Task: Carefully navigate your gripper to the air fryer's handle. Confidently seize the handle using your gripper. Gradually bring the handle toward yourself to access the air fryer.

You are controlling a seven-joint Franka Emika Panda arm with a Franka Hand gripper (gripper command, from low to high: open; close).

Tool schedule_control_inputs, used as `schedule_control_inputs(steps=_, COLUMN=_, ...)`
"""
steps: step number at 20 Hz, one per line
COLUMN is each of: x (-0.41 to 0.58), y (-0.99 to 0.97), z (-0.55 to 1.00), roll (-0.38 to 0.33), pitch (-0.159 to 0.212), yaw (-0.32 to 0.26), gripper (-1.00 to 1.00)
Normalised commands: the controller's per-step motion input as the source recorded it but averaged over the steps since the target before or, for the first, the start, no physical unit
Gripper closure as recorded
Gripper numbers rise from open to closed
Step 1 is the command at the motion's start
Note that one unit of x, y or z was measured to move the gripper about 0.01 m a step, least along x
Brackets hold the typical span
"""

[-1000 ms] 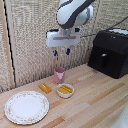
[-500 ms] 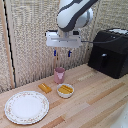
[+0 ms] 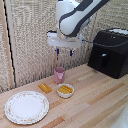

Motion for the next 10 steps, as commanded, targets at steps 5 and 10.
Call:
schedule_control_inputs(steps=5, x=-0.108, y=0.0, z=-0.04, roll=-0.375, pitch=-0.081, yaw=-0.078, gripper=-1.0)
schedule_control_inputs(steps=10, x=-0.121, y=0.0, z=0.0, roll=-0.375, pitch=-0.147, yaw=-0.041, gripper=-1.0)
